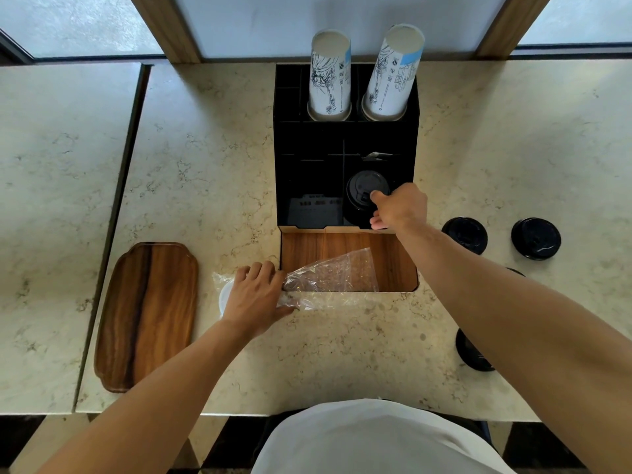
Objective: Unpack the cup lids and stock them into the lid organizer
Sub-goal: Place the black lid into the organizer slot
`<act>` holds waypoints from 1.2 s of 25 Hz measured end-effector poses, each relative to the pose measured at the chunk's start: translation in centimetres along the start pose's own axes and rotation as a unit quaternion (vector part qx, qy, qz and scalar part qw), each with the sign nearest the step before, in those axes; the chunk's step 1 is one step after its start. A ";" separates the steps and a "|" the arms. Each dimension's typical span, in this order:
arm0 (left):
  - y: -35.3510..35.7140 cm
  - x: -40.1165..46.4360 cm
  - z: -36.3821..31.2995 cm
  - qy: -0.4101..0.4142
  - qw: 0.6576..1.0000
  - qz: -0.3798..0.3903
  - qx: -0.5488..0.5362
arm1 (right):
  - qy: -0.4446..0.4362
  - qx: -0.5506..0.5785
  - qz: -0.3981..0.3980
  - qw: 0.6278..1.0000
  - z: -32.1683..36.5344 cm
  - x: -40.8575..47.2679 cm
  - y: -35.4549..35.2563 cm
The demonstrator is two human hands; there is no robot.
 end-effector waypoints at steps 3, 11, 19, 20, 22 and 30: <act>0.1 0.0 0.0 -0.001 1.000 0.003 -0.001 | 0.014 0.038 0.012 0.999 -0.4 -0.3 -0.2; 0.1 -0.1 0.0 -0.013 1.000 0.008 -0.005 | -0.046 0.115 -0.029 0.992 -2.0 -2.6 -1.7; -0.7 -1.2 -1.4 -0.049 0.997 0.022 -0.049 | -0.005 0.115 0.319 0.941 -7.5 -7.1 -2.1; -0.8 -1.5 -1.7 -0.052 0.997 0.023 -0.056 | 0.006 0.117 0.340 0.933 -8.1 -7.5 -2.0; -0.9 -2.3 -2.4 -0.056 0.996 0.029 -0.070 | 0.032 0.143 0.363 0.920 -9.0 -7.9 -1.7; -1.9 -4.6 -5.5 -0.090 0.987 0.041 -0.130 | 0.187 0.233 0.531 0.793 -11.4 -8.9 -1.3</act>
Point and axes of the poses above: each hand's wrist, its own x-axis towards the middle knuckle, its own y-axis out of the palm, z = x × y, the point moved 1 cm from there along x, towards the middle knuckle, and after that the axes turned 13 degrees about -z, right-handed, at the moved point
